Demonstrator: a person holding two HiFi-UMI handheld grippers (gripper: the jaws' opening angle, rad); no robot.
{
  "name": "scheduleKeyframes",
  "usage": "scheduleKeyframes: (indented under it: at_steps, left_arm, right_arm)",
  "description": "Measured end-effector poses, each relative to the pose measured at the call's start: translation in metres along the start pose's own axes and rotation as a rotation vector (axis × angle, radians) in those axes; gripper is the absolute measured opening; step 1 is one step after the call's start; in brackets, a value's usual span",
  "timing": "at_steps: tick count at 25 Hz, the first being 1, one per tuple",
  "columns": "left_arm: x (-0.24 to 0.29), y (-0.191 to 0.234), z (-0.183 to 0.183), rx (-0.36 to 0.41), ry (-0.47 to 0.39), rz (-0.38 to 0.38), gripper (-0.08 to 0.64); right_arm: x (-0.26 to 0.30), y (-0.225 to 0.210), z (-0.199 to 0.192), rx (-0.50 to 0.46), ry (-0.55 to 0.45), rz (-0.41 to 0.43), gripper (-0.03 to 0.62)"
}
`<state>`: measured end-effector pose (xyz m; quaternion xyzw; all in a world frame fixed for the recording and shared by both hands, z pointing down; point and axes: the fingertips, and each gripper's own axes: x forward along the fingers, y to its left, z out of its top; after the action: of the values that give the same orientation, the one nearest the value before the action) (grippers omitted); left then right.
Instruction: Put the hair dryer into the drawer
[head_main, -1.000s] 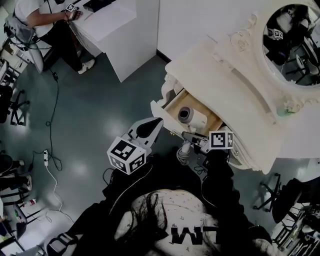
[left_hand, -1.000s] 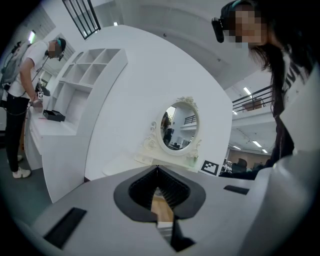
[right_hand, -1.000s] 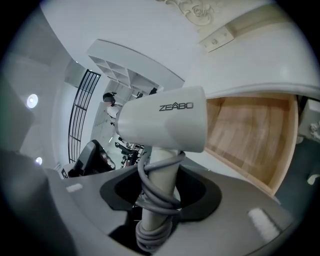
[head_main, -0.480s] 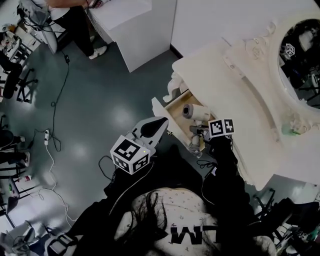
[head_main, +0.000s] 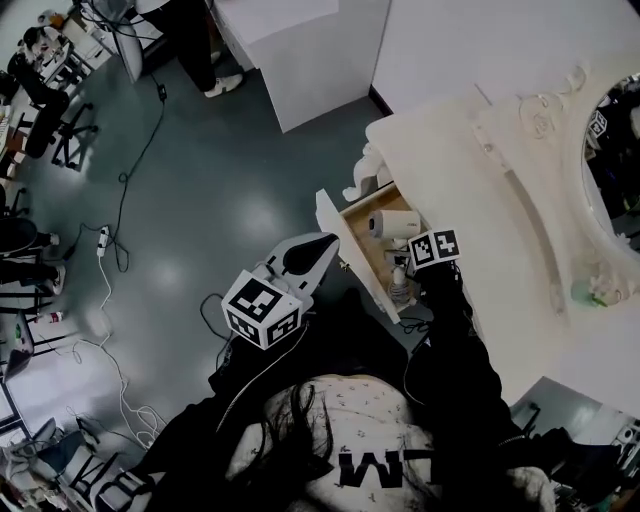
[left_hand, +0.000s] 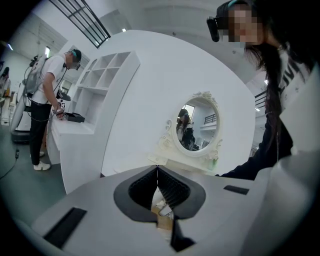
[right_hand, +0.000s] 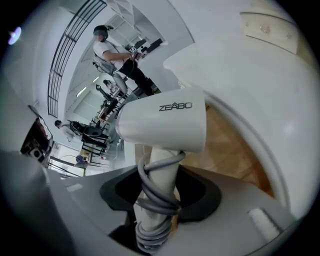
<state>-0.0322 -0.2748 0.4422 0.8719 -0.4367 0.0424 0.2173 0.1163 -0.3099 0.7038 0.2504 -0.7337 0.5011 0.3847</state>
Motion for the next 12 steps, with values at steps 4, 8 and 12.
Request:
scheduleKeyframes:
  at_steps: [4, 8, 12]
  left_arm:
    - [-0.004, -0.003, -0.001, -0.009, -0.003, 0.033, 0.0]
    - [-0.007, 0.0, -0.003, -0.013, -0.005, 0.056, 0.0]
    - [-0.012, 0.004, -0.005, -0.017, -0.004, 0.076, 0.0]
  right_arm:
    - [0.007, -0.013, -0.005, -0.086, 0.043, -0.083, 0.206]
    - [0.022, -0.02, -0.005, -0.085, 0.053, -0.098, 0.206]
    - [0.034, -0.025, -0.002, -0.093, 0.068, -0.117, 0.206]
